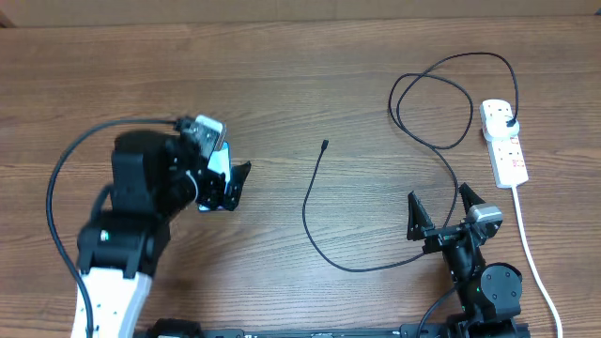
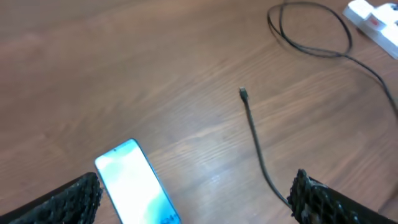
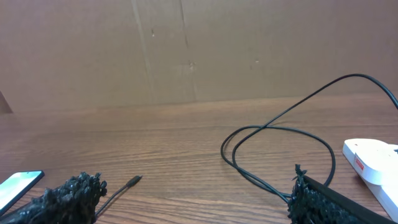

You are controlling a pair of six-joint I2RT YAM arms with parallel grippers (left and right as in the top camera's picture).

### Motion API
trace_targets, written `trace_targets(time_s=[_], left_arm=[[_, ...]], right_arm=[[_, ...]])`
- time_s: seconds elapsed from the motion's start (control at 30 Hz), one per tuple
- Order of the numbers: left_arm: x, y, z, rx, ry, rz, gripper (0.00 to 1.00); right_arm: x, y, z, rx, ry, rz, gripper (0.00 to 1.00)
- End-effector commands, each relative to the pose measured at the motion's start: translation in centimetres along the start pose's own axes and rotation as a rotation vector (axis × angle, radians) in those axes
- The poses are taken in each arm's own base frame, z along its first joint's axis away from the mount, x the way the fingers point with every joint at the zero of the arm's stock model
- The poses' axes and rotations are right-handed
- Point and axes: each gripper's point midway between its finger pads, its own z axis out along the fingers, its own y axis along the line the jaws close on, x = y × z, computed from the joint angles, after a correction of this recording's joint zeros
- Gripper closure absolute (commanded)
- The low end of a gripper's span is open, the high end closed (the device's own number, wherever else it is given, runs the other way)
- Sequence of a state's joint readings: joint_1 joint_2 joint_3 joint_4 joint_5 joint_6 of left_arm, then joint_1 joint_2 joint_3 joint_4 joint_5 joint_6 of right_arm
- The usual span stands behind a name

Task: Plug charger to phone and switch on socket
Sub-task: 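Raise the left arm and move the left gripper above the phone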

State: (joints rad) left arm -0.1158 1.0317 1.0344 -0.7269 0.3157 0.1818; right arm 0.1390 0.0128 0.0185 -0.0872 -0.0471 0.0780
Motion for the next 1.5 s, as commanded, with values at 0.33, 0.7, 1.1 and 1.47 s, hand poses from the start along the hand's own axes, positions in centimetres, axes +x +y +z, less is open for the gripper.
trace_targets(time_s=[0.33, 0.7, 1.1, 1.47], left_arm=[[-0.4, -2.5, -0.4, 0.162, 0.069, -0.058, 0.0], [-0.5, 0.1, -0.1, 0.01, 0.071, -0.175, 0.0], [1.2, 3.7, 0.8, -0.196, 0.145, -0.358, 0.0], [0.8, 4.9, 1.5, -0.245, 0.285, -0.391, 0.01]], right_arm=[[0.2, 0.1, 0.0, -0.005, -0.005, -0.001, 0.0], [0.2, 0.1, 0.0, -0.005, -0.005, -0.001, 0.0], [0.2, 0.1, 0.0, -0.005, -0.005, -0.001, 0.0], [0.2, 0.1, 0.0, -0.005, -0.005, -0.001, 0.0]])
